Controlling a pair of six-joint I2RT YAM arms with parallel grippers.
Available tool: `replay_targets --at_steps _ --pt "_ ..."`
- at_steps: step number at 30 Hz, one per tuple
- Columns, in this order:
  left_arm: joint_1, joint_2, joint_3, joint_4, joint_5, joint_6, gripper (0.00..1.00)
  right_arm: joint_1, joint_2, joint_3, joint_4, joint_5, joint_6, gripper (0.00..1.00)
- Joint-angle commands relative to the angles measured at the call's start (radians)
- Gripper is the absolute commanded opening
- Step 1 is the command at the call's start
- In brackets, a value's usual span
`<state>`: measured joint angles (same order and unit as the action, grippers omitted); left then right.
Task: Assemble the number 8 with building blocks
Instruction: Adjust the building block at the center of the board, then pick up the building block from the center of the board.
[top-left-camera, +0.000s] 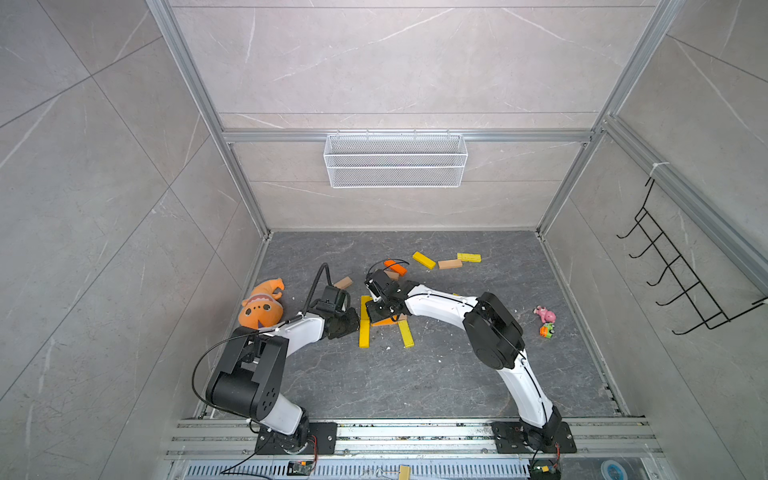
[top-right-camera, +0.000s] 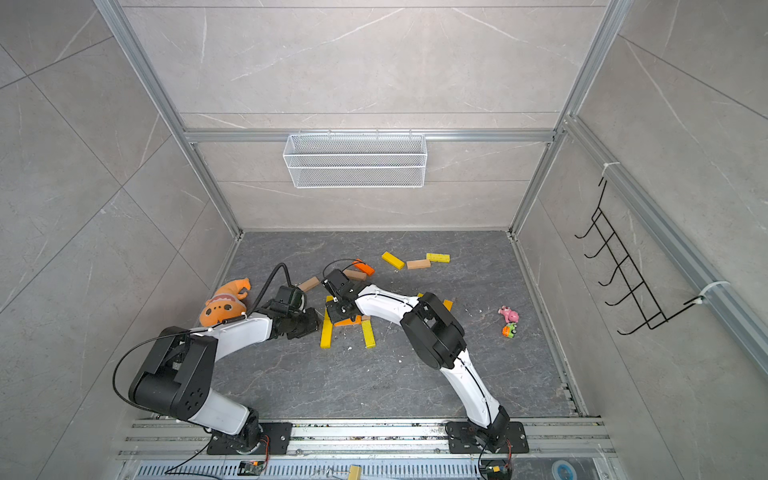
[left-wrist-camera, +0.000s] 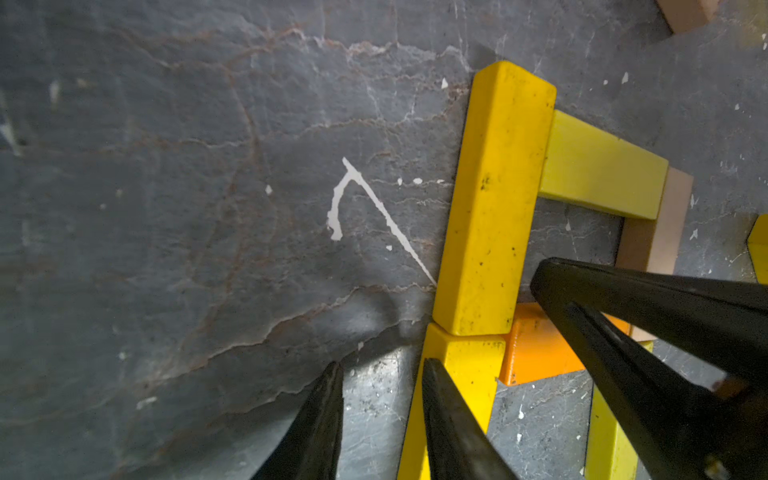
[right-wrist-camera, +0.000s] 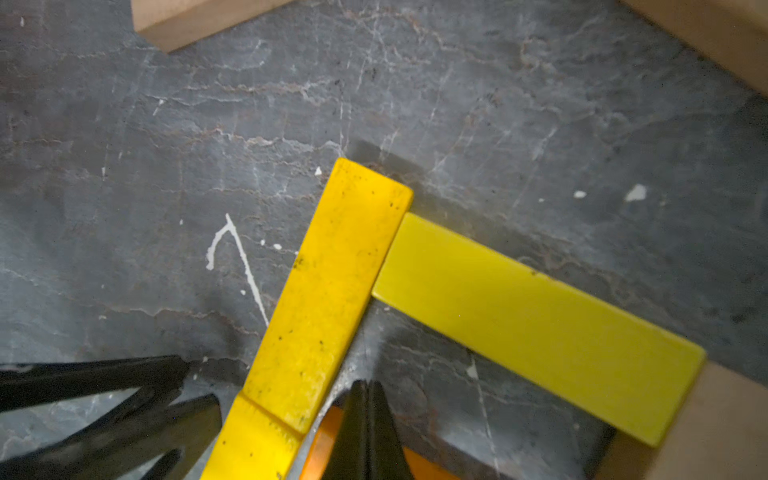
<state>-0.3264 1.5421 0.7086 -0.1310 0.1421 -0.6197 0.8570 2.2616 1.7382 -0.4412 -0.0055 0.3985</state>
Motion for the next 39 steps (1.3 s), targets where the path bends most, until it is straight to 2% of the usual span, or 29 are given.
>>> replay_targets --at_steps 1,5,11,13,14,19,21,28,37,39 --pt "0.004 0.004 -0.015 -0.035 0.013 -0.02 0.36 0.003 -0.096 -0.042 0.016 0.039 -0.015 0.0" --pt "0.003 -0.004 -0.011 -0.043 0.015 -0.019 0.36 0.0 -0.178 -0.131 0.039 0.084 -0.005 0.0" --pt "0.003 -0.068 -0.012 -0.106 -0.016 -0.001 0.36 -0.028 -0.365 -0.377 0.11 0.126 0.025 0.0" --pt "0.004 -0.098 -0.015 -0.12 -0.018 0.006 0.36 -0.056 -0.439 -0.478 0.137 0.139 0.033 0.06" --pt "0.003 -0.112 -0.018 -0.123 -0.016 0.008 0.36 -0.075 -0.471 -0.515 0.14 0.139 0.033 0.09" --pt "0.003 -0.191 -0.027 -0.133 0.003 0.016 0.36 -0.206 -0.618 -0.675 0.144 0.123 0.0 0.44" --pt "0.005 -0.214 -0.025 -0.141 0.007 0.018 0.36 -0.256 -0.646 -0.705 0.139 0.111 -0.024 0.54" --pt "0.003 -0.25 -0.015 -0.161 0.027 0.026 0.36 -0.379 -0.607 -0.697 0.105 0.11 -0.156 0.71" --pt "0.003 -0.316 -0.009 -0.194 0.033 0.038 0.38 -0.484 -0.494 -0.609 0.057 0.113 -0.292 0.73" --pt "0.004 -0.33 -0.01 -0.186 0.049 0.049 0.44 -0.501 -0.468 -0.582 0.044 0.097 -0.32 0.73"
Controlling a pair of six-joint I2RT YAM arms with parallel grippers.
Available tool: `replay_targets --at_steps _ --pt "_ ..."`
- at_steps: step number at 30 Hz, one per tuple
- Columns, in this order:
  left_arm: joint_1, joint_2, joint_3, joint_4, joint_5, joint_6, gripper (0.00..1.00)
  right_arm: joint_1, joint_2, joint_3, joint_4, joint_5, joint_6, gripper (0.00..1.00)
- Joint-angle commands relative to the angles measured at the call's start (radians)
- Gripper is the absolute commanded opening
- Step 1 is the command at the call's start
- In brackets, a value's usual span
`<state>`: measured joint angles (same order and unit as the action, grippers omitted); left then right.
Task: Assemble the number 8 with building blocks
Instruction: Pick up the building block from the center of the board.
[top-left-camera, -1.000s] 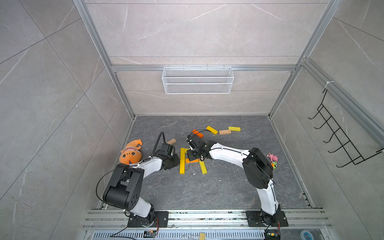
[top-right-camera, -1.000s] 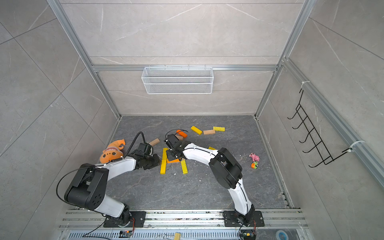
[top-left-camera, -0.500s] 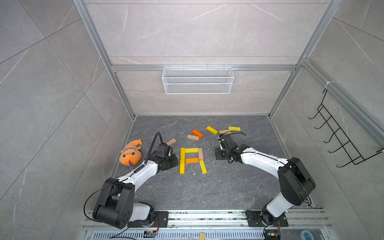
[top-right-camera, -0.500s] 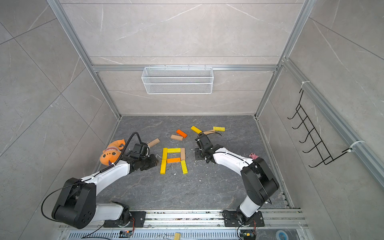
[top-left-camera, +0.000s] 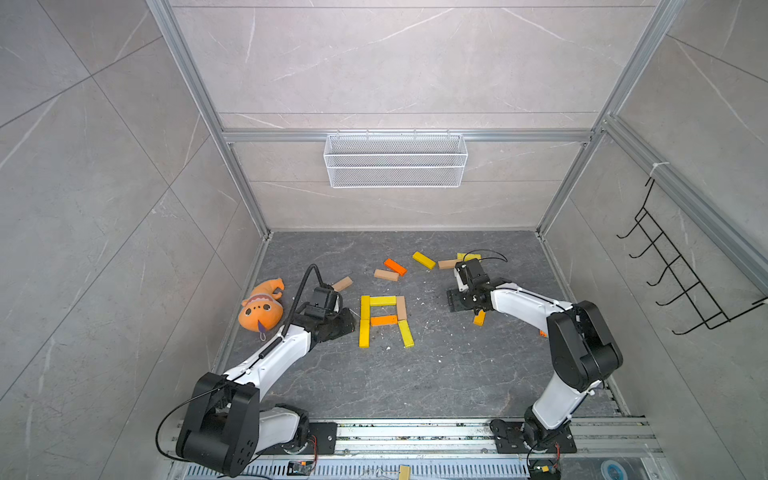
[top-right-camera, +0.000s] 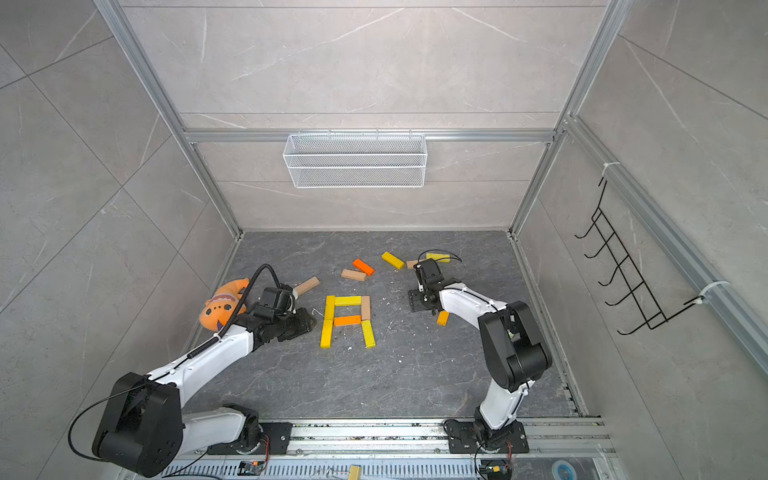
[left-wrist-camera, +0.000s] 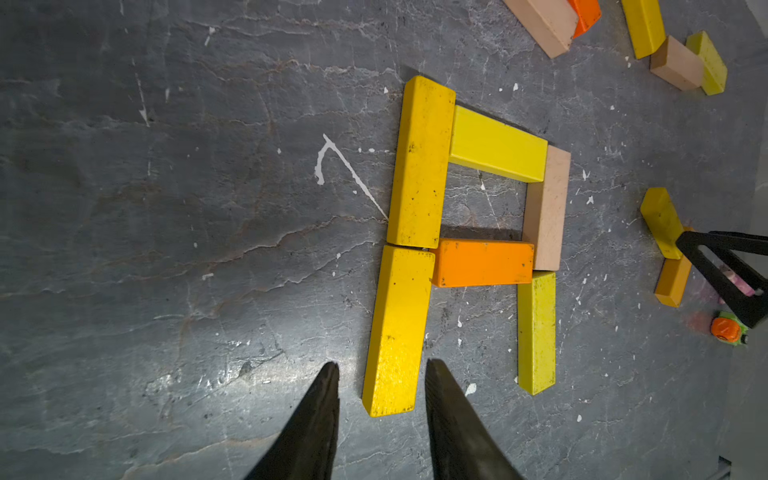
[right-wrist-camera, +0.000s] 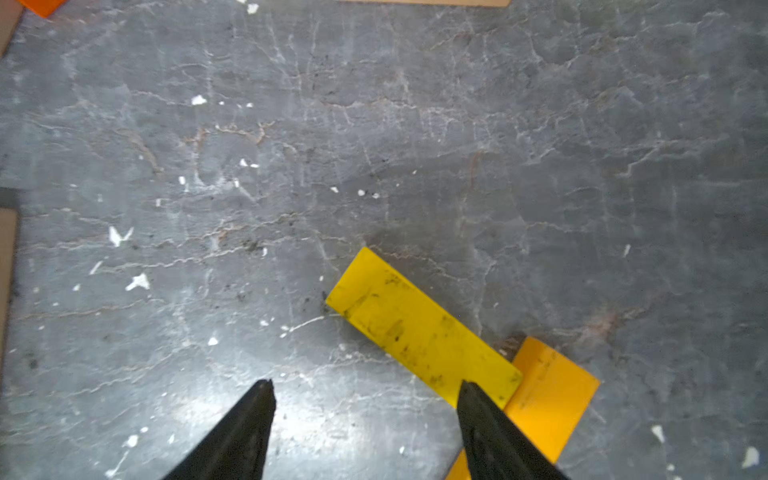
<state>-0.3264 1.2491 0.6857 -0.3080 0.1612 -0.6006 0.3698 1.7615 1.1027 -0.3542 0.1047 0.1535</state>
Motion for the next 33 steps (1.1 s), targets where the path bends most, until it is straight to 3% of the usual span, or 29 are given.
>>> replay_targets --at_steps 1,6,10,26,33 --pt "0.003 -0.044 0.011 -0.002 0.044 0.036 0.48 -0.024 0.042 0.06 -0.046 -0.027 -0.085 0.73" --pt "0.004 -0.084 0.012 -0.013 0.093 0.081 0.72 -0.061 0.089 0.112 -0.08 -0.14 -0.14 0.73" --pt "0.004 -0.126 0.012 -0.05 0.082 0.09 0.81 -0.072 0.125 0.161 -0.127 -0.153 -0.174 0.72" --pt "0.004 -0.144 0.0 -0.057 0.078 0.075 0.81 -0.089 0.205 0.212 -0.209 -0.118 -0.198 0.59" --pt "0.004 -0.147 -0.012 -0.051 0.079 0.065 0.8 -0.086 0.201 0.204 -0.206 -0.132 -0.182 0.39"
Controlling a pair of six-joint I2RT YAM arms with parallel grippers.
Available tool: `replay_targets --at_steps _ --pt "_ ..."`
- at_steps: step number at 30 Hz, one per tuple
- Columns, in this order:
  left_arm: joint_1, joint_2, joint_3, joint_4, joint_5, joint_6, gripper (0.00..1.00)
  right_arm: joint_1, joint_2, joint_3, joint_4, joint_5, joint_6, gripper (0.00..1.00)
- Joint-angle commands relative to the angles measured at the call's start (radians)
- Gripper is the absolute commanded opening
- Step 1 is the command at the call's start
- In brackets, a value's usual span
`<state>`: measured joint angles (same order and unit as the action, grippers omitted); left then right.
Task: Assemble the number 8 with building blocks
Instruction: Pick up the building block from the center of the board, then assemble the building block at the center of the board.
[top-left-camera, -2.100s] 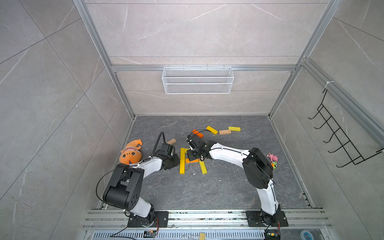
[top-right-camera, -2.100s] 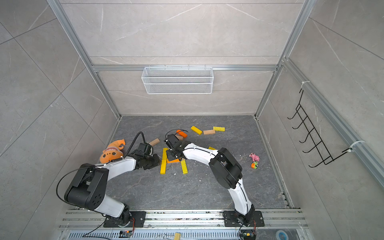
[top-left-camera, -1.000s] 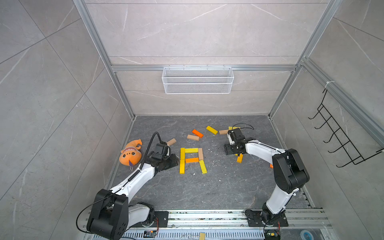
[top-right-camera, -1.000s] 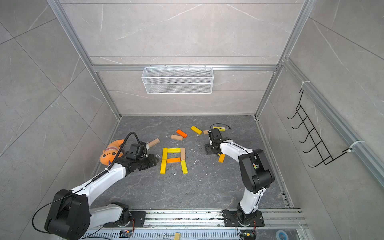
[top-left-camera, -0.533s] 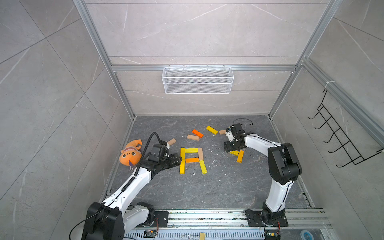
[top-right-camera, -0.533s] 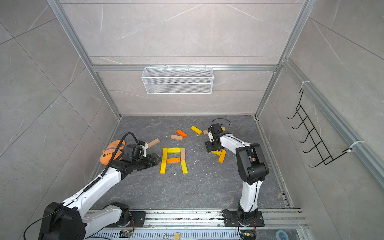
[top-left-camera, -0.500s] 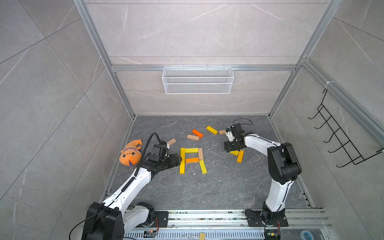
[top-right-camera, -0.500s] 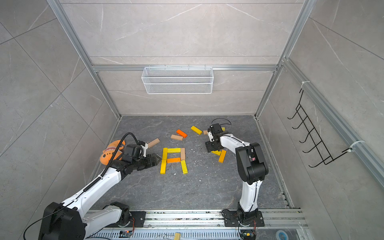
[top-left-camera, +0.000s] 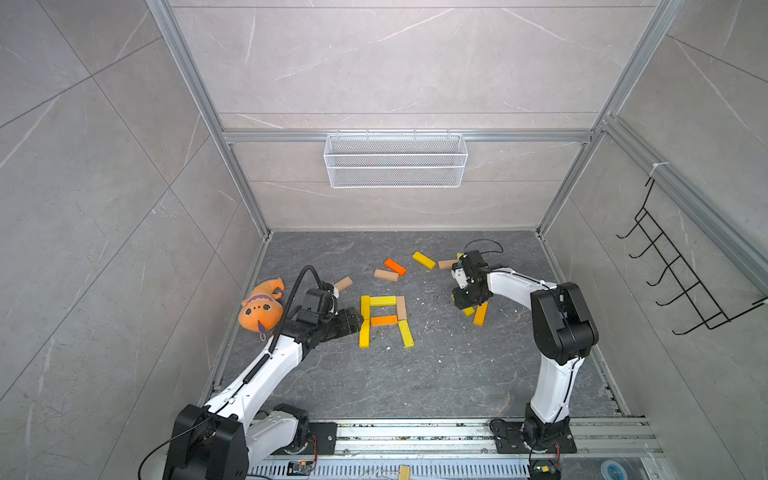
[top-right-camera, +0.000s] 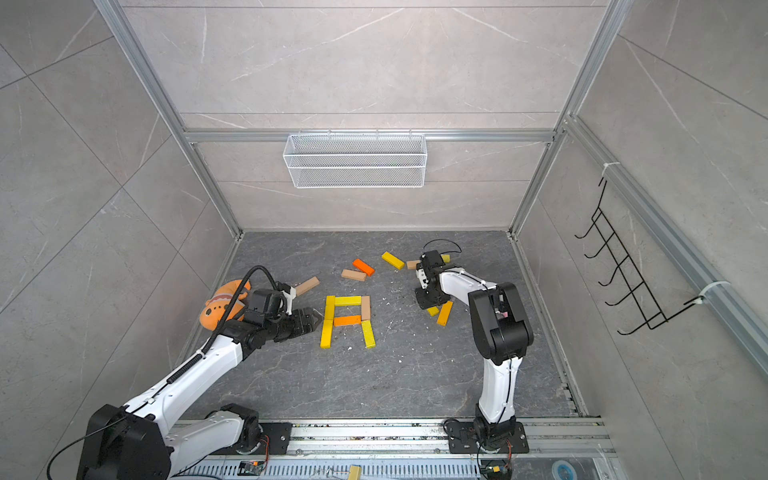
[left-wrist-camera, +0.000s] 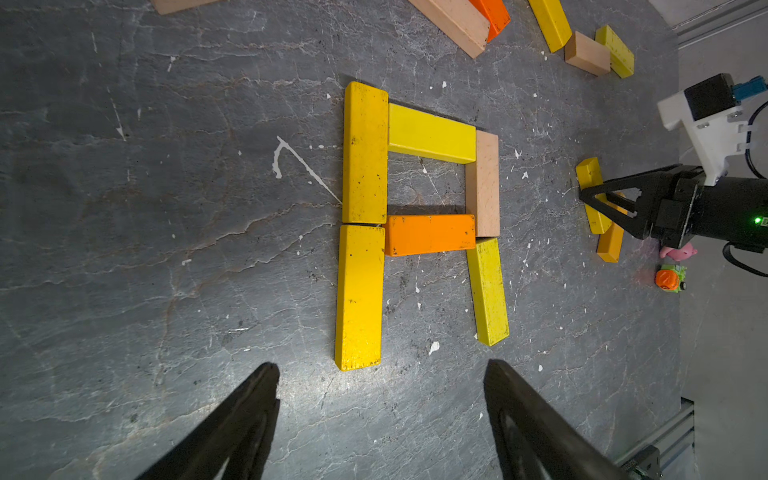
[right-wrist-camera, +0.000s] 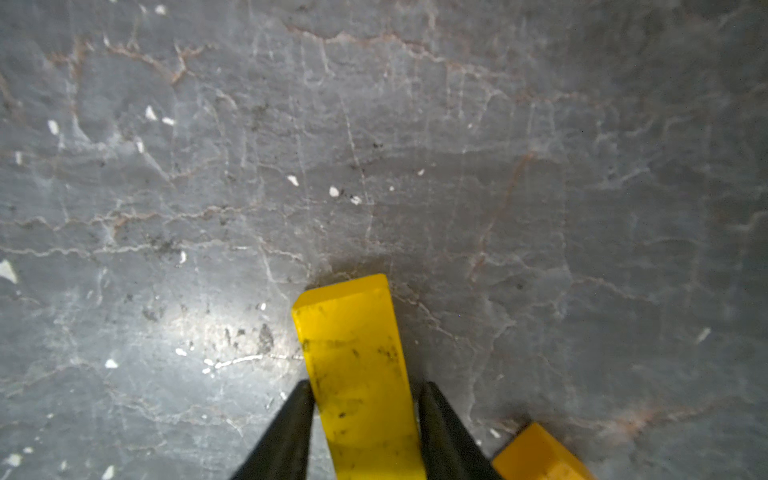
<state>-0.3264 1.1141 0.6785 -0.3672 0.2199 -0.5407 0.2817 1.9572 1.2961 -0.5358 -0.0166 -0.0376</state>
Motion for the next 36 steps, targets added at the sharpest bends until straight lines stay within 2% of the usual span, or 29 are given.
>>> replay_targets --at_steps 1,4,10,16,21,24,30,36 --pt "0.006 -0.012 -0.005 0.01 0.02 0.002 0.8 0.002 0.003 0.008 -0.025 -0.011 0.01 0.37" --pt "0.004 -0.009 -0.001 0.014 0.024 -0.016 0.8 0.01 0.001 0.004 -0.021 -0.014 0.016 0.31" --pt "0.028 -0.004 0.011 -0.002 0.032 -0.058 0.79 0.071 -0.105 -0.04 0.003 -0.011 0.03 0.27" --pt "0.104 -0.023 -0.008 -0.007 0.079 -0.073 0.79 0.245 -0.222 -0.076 0.002 -0.044 0.035 0.25" --pt "0.153 -0.026 -0.025 -0.018 0.107 -0.081 0.79 0.39 -0.256 -0.067 -0.015 -0.125 -0.043 0.26" --pt "0.181 -0.028 -0.043 -0.01 0.13 -0.097 0.79 0.454 -0.238 -0.028 -0.039 -0.142 -0.07 0.26" --pt "0.203 -0.03 -0.063 0.001 0.143 -0.113 0.79 0.601 -0.109 0.113 -0.141 -0.07 -0.149 0.25" --pt "0.213 -0.045 -0.067 -0.019 0.131 -0.101 0.78 0.682 0.037 0.243 -0.191 -0.044 -0.188 0.24"
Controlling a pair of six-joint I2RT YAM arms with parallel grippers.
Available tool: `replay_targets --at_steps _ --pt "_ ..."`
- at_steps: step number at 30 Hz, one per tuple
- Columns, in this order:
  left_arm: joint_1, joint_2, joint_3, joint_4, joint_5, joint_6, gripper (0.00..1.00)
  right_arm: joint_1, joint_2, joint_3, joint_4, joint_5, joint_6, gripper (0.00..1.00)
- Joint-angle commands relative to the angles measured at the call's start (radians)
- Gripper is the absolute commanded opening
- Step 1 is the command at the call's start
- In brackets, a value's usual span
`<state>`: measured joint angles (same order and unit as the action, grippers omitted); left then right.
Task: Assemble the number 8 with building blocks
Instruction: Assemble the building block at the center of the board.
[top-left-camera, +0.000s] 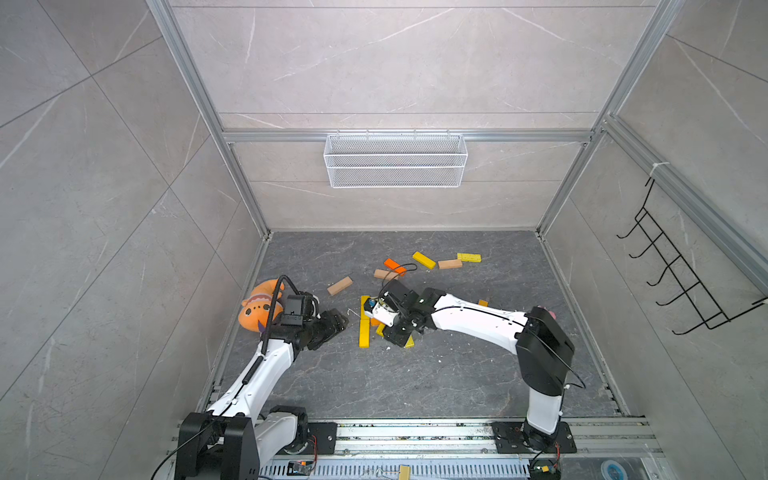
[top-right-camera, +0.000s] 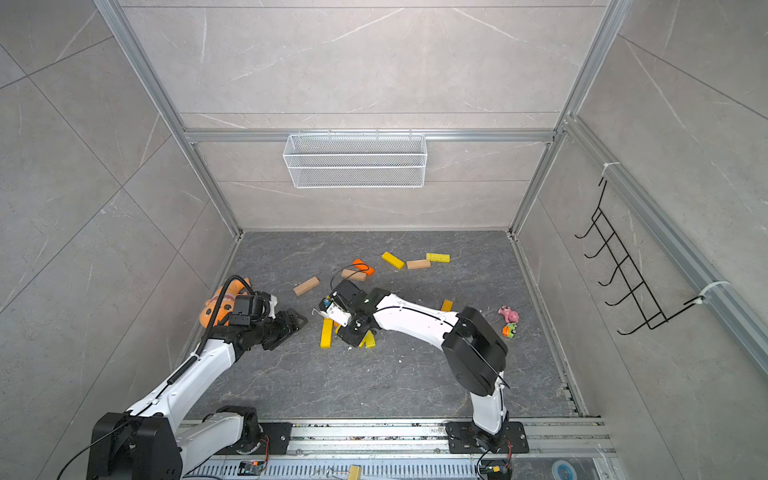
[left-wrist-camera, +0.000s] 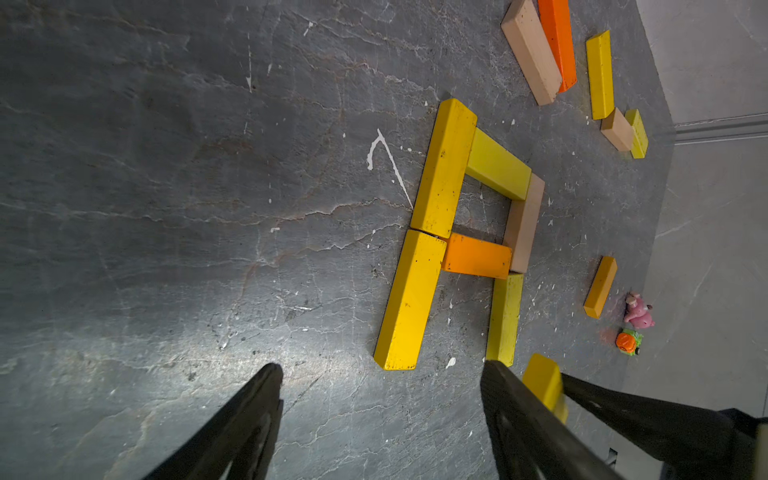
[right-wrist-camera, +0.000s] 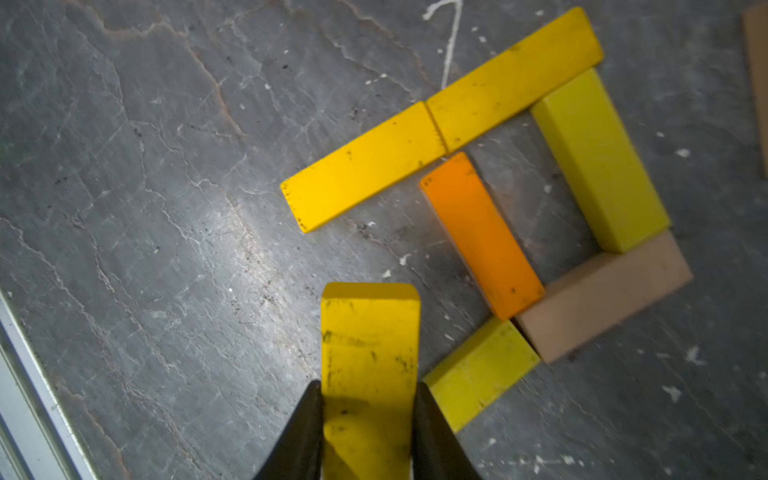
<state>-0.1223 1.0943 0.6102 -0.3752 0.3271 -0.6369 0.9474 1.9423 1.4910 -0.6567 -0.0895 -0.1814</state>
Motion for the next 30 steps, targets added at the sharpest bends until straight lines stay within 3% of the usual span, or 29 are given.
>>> replay_targets --at_steps 1,9,30 --pt "0.009 -0.028 -0.002 -0.012 0.023 -0.003 0.78 0.028 0.074 0.072 -0.081 0.036 -0.049 0.24" --pt "0.012 -0.036 -0.013 -0.013 0.026 0.002 0.78 0.057 0.194 0.178 -0.126 0.067 -0.07 0.24" --pt "0.013 -0.036 -0.007 -0.02 0.025 0.008 0.78 0.058 0.221 0.146 -0.091 0.085 -0.066 0.27"
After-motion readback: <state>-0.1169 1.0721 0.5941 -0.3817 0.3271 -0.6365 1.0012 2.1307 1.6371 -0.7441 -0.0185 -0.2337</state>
